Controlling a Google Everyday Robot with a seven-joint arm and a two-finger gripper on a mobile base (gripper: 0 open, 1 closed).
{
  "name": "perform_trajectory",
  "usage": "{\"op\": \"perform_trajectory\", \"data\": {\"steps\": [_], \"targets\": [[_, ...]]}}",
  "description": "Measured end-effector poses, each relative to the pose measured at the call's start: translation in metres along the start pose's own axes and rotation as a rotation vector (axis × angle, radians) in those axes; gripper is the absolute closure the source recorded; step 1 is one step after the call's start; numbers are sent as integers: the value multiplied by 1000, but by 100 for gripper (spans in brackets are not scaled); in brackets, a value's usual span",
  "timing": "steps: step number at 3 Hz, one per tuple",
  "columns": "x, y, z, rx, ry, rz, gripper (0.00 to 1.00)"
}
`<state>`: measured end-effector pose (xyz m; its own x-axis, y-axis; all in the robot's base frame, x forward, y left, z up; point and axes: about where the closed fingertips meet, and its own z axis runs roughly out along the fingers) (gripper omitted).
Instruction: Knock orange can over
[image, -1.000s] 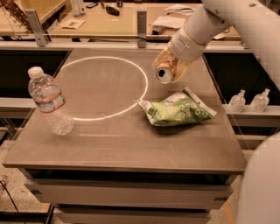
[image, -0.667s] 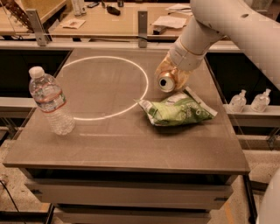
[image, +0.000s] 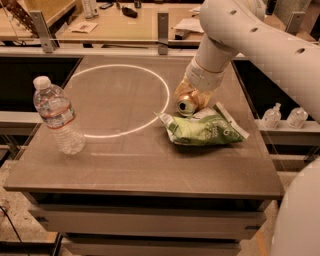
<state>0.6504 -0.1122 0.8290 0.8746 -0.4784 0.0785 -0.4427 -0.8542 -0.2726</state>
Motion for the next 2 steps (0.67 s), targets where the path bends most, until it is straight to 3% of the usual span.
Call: {"op": "perform_trajectory", "data": {"steps": [2], "targets": [[2, -3, -2, -16, -33, 8, 36]]}}
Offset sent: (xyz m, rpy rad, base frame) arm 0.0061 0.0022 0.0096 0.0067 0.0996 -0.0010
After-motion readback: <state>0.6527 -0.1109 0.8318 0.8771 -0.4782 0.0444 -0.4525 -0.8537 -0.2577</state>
